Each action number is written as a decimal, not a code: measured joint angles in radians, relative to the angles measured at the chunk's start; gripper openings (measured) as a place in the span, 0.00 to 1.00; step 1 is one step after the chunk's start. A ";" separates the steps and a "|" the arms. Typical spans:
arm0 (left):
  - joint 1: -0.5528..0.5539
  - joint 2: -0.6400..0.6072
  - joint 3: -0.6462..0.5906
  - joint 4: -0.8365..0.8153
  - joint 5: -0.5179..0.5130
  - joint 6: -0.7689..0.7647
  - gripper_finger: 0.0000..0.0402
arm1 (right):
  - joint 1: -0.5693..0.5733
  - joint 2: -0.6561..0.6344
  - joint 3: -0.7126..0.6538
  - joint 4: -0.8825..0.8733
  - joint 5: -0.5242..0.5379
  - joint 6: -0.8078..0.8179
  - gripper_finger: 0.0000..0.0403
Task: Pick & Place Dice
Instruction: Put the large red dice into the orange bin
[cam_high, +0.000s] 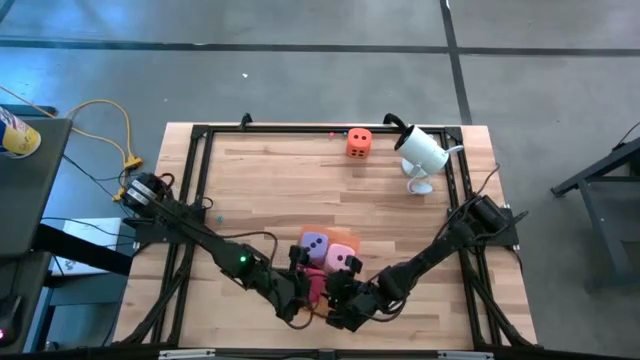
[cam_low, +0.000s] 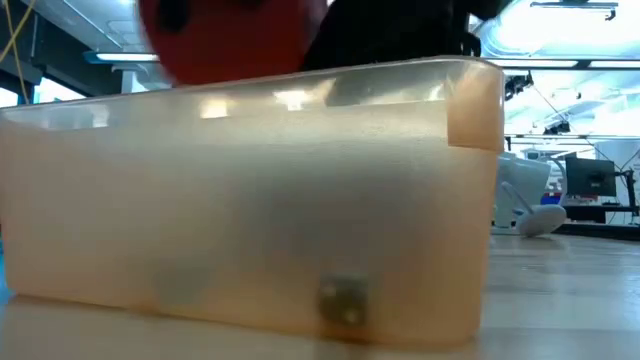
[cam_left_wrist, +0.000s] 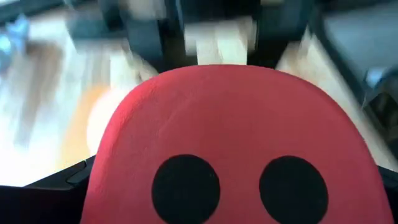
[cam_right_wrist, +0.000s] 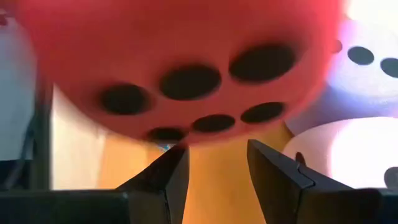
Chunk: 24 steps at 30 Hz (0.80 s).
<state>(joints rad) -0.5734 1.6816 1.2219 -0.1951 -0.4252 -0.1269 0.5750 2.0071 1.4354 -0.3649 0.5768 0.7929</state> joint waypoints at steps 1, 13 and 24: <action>0.000 -0.004 0.005 0.018 0.000 -0.001 0.98 | -0.001 0.001 -0.004 0.002 0.000 0.001 0.37; -0.023 -0.003 0.005 -0.026 0.005 -0.022 0.98 | 0.045 -0.044 -0.007 0.021 0.042 -0.005 0.37; -0.003 -0.001 0.002 -0.077 0.007 -0.026 0.98 | 0.109 -0.101 -0.005 0.145 0.282 -0.146 0.37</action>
<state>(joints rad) -0.5763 1.6810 1.2243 -0.2726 -0.4187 -0.1531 0.6843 1.9057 1.4307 -0.2201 0.8586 0.6468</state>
